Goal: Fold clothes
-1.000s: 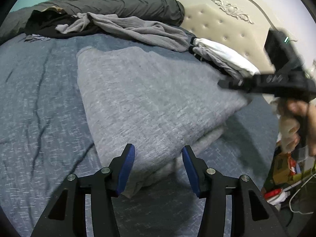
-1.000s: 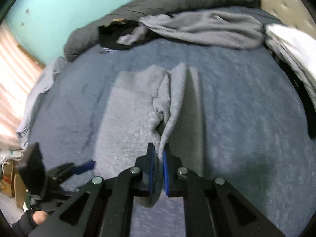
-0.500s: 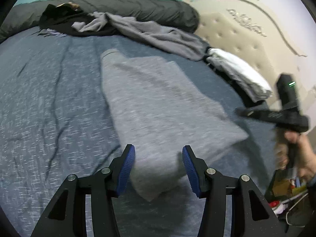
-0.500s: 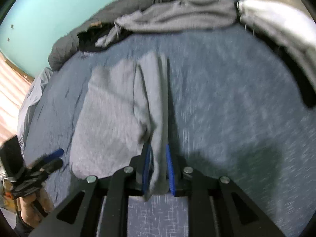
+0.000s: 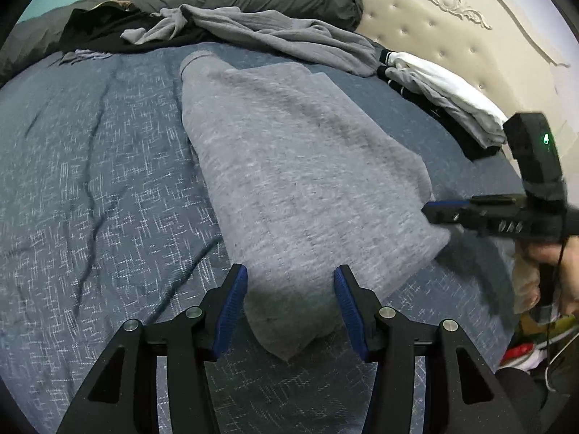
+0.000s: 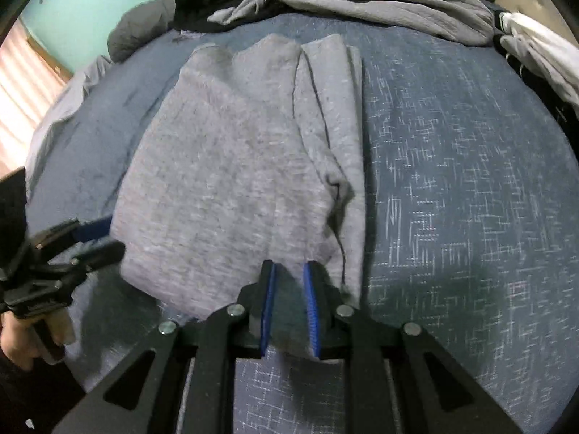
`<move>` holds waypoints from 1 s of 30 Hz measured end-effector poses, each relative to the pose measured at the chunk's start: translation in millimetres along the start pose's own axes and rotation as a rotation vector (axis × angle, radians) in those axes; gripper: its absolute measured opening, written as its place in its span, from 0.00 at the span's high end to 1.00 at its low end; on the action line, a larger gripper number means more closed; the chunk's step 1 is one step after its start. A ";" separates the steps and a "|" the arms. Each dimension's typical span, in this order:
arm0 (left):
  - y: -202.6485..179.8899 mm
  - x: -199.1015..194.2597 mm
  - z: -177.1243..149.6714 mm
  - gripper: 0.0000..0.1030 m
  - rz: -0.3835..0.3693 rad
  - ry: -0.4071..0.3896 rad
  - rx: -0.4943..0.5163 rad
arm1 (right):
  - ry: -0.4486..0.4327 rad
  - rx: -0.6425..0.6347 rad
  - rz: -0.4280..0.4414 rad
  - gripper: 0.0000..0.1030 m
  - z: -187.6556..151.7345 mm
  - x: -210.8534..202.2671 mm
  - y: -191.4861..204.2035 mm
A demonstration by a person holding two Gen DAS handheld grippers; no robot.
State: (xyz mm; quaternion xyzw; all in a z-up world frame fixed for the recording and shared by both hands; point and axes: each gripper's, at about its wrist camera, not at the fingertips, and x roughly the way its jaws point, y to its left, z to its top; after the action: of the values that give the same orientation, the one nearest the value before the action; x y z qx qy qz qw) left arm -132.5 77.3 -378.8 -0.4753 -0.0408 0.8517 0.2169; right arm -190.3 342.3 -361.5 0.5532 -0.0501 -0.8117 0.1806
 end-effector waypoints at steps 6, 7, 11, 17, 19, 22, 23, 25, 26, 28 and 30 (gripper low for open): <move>10.2 0.0 1.3 0.47 -0.034 0.000 -0.054 | -0.147 0.082 0.070 0.85 53.9 -33.6 -12.4; 10.4 0.6 0.7 0.46 -0.038 -0.002 -0.063 | -0.156 0.086 0.073 0.84 68.0 -33.6 -13.0; 14.0 2.8 0.1 0.45 -0.055 0.000 -0.091 | -0.088 0.079 0.065 0.71 120.1 -8.6 -9.6; 14.1 4.2 1.0 0.44 -0.057 0.007 -0.097 | -0.001 0.027 0.020 0.58 159.7 30.2 11.7; 13.9 4.6 1.1 0.44 -0.058 0.008 -0.097 | 0.008 0.012 -0.016 0.58 171.4 42.5 14.5; 14.2 5.0 1.3 0.44 -0.060 0.009 -0.096 | 0.012 0.023 -0.039 0.58 181.7 57.3 9.8; 14.2 5.2 1.5 0.44 -0.062 0.010 -0.096 | 0.018 0.019 -0.042 0.58 183.7 62.4 9.1; 14.2 5.8 1.9 0.44 -0.064 0.011 -0.097 | 0.028 0.010 -0.048 0.58 186.7 71.9 7.8; 14.4 6.1 1.9 0.44 -0.066 0.011 -0.098 | 0.028 -0.001 -0.048 0.59 185.0 73.5 8.1; 14.5 6.6 1.9 0.44 -0.067 0.011 -0.100 | 0.025 -0.023 -0.046 0.87 180.8 74.7 10.0; 14.1 6.8 1.8 0.44 -0.066 0.010 -0.100 | 0.005 -0.031 -0.061 0.93 178.3 73.3 9.8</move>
State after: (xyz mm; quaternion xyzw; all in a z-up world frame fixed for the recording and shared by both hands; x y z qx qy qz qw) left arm -141.7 67.6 -387.1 -0.4881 -0.0980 0.8387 0.2209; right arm -375.0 286.5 -355.0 0.5537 -0.0201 -0.8160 0.1646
